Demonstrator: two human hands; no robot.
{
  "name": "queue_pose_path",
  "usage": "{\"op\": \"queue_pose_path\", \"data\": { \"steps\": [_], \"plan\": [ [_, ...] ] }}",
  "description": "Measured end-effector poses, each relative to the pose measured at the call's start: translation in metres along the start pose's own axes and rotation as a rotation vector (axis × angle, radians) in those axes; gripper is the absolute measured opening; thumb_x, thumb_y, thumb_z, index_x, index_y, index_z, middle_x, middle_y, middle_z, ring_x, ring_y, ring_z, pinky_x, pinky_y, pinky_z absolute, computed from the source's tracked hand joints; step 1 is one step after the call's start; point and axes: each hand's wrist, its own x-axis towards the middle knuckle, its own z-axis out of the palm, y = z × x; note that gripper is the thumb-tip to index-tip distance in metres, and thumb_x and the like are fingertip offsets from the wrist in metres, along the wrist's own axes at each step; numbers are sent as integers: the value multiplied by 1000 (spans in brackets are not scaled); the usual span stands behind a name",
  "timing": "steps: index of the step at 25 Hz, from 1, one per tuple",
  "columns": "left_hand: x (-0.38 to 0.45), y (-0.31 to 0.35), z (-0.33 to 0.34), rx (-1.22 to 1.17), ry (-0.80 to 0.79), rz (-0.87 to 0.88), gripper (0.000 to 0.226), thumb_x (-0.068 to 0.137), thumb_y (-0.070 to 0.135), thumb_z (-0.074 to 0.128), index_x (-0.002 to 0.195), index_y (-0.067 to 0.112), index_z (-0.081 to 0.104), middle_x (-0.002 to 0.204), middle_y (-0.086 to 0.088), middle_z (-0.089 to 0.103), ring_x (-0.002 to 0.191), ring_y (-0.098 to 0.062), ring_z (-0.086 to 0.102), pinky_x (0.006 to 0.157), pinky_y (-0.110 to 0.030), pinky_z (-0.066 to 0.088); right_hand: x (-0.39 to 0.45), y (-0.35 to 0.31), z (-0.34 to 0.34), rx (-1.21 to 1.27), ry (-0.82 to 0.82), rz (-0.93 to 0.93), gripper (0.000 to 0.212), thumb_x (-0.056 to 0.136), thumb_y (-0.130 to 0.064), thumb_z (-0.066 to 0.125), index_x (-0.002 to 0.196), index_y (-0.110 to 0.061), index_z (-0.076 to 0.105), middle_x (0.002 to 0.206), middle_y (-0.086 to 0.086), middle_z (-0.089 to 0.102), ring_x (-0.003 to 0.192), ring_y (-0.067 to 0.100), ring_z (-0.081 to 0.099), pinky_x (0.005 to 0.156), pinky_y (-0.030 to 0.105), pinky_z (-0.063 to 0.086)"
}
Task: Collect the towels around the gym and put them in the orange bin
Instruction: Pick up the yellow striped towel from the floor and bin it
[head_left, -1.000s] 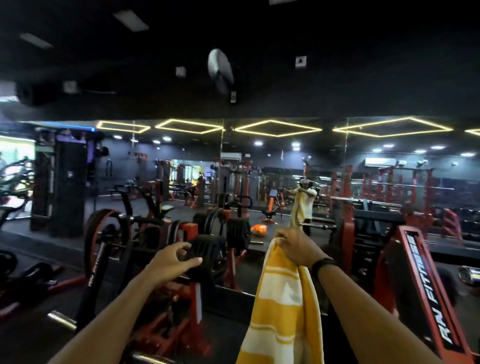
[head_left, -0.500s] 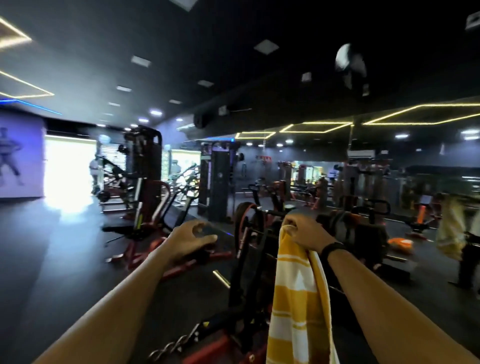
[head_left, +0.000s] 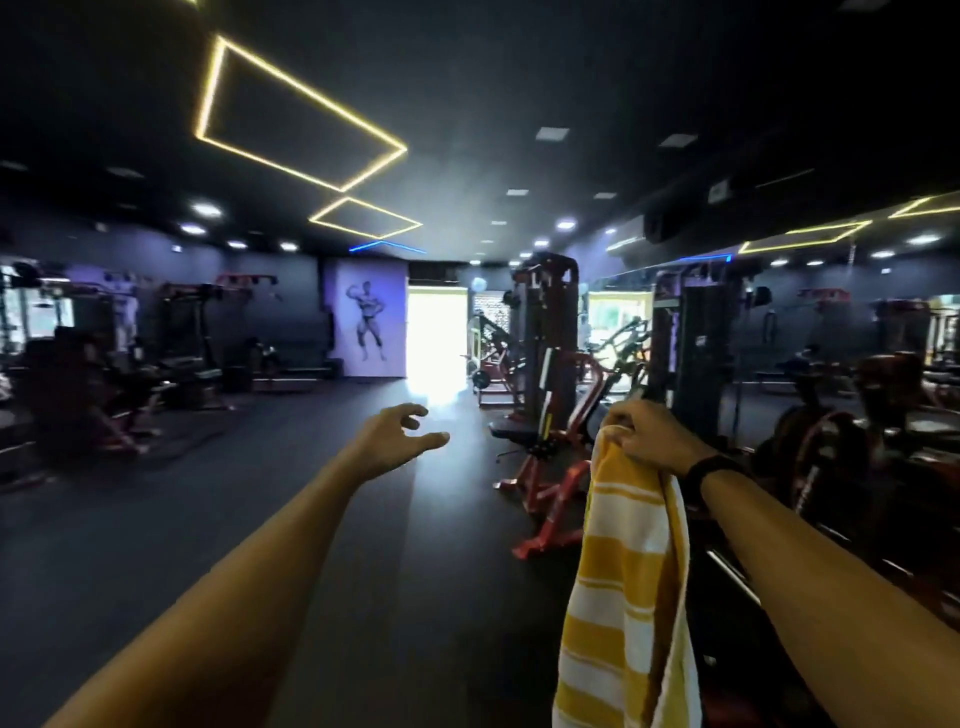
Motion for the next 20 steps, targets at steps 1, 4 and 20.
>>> {"op": "queue_pose_path", "data": {
  "steps": [1, 4, 20],
  "plan": [
    [-3, -25, -29, 15, 25, -27, 59, 76, 46, 75, 125, 18, 58, 115, -6, 62, 102, -21, 60, 87, -31, 48, 15, -24, 22, 21, -20, -13, 15, 87, -8, 56, 80, -20, 63, 87, 7, 67, 87, 22, 61, 73, 26, 41],
    [-16, -94, -109, 95, 83, -107, 56, 77, 44, 74, 125, 18, 58, 115, -5, 61, 105, -20, 60, 85, -28, 45, 56, -97, 83, 88, -27, -64, 12, 86, -6, 57, 83, -11, 68, 88, 11, 69, 90, 26, 64, 76, 27, 44],
    [-59, -360, -342, 289, 297, -488, 68, 78, 49, 72, 134, 16, 52, 120, -4, 60, 113, -18, 56, 93, -29, 46, 234, -406, 401, 351, -304, -495, 13, 90, -8, 52, 92, -8, 65, 101, 12, 65, 88, 20, 53, 78, 26, 38]
  ]
}}
